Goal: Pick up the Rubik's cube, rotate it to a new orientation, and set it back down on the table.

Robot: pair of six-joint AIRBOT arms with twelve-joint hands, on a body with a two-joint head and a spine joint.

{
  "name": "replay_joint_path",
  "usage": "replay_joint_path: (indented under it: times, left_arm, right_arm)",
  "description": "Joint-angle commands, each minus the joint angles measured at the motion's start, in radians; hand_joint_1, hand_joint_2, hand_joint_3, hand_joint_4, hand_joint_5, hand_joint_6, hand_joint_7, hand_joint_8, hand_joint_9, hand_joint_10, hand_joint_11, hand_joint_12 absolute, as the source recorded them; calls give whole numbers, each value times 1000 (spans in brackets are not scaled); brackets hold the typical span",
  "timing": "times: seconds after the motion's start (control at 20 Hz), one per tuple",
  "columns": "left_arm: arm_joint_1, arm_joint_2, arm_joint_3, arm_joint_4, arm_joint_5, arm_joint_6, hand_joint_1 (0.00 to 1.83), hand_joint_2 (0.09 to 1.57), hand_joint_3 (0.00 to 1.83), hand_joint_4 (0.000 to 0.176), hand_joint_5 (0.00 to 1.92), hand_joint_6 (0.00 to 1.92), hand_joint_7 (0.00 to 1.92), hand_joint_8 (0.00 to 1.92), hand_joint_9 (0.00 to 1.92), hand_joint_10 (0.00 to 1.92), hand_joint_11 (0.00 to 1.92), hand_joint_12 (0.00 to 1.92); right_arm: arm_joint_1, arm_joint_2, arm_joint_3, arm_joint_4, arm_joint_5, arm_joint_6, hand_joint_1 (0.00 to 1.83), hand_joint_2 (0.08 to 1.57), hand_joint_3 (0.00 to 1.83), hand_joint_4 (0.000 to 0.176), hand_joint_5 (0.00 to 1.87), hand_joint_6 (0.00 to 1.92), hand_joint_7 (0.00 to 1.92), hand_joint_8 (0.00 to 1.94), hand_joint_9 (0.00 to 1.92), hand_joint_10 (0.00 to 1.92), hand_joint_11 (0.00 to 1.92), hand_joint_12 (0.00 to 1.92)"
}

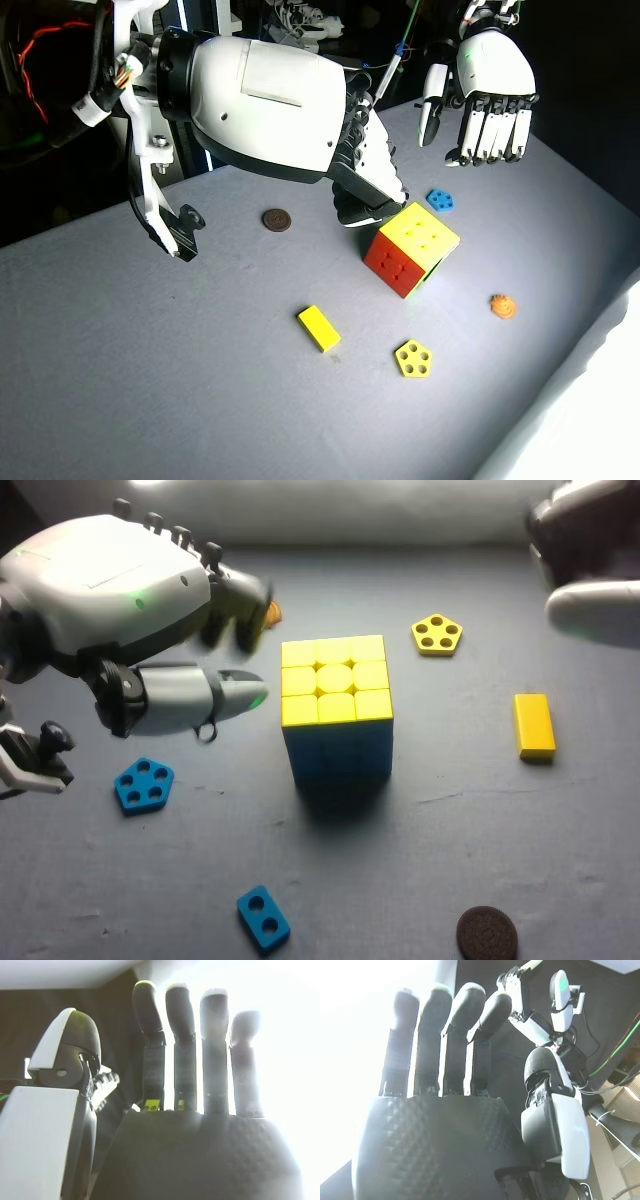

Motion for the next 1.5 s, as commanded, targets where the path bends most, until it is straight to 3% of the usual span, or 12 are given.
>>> replay_joint_path:
  times: [0.0,0.05,0.2,0.35,0.55,0.7,0.85,1.0,1.1,1.45]
  left_arm:
    - [-16,6,1,-2,-109,8,482,1252,46,0,92,8,143,1,151,20,0,602]
    - [-16,6,0,-12,-106,16,361,1273,46,0,45,4,84,4,119,7,0,603]
    - [-16,6,-2,-22,-83,22,232,1302,19,3,0,0,25,0,57,0,0,369]
    - [-16,3,-4,-39,-62,32,249,1263,0,2,0,0,23,2,50,6,0,304]
    - [-18,-22,-8,-200,-62,192,257,1244,0,0,0,0,3,1,32,2,0,271]
    - [-18,-61,6,-312,-61,293,483,1135,0,0,0,0,0,0,1,0,0,215]
    - [-20,-106,26,-421,-61,399,680,1040,0,0,0,0,0,0,1,0,0,313]
    - [-21,-133,31,-537,-61,497,863,947,0,0,0,0,0,0,0,0,0,117]
    - [-22,-153,33,-643,-66,593,918,948,0,0,0,0,0,0,0,0,0,4]
    - [-25,-244,53,-901,-142,805,989,967,0,0,0,0,0,0,0,0,0,0]
  right_arm:
    - [14,8,-2,28,115,6,84,1318,20,0,96,106,127,4,48,96,0,0]
    - [14,8,-2,28,115,6,36,1322,13,0,90,89,137,5,80,94,0,0]
    - [14,9,-2,28,115,6,0,1330,12,0,48,61,93,0,45,67,0,0]
    - [7,8,-2,28,115,6,0,1299,0,0,0,0,27,0,24,48,0,0]
    - [-21,6,-1,28,118,-3,4,1308,1,0,17,6,48,6,37,44,0,0]
    - [-24,4,-1,28,123,-3,20,1312,1,0,18,2,104,0,106,27,1,13]
    - [-25,4,-2,28,124,-3,18,1319,3,0,30,7,102,0,110,22,8,22]
    - [-27,4,-2,28,124,-3,28,1322,2,0,35,5,89,0,101,9,0,61]
    - [-28,4,-1,28,123,-3,15,1332,4,0,36,10,71,5,83,7,0,2]
    - [-29,4,-2,28,120,-3,7,1327,1,0,44,7,66,1,51,1,0,0]
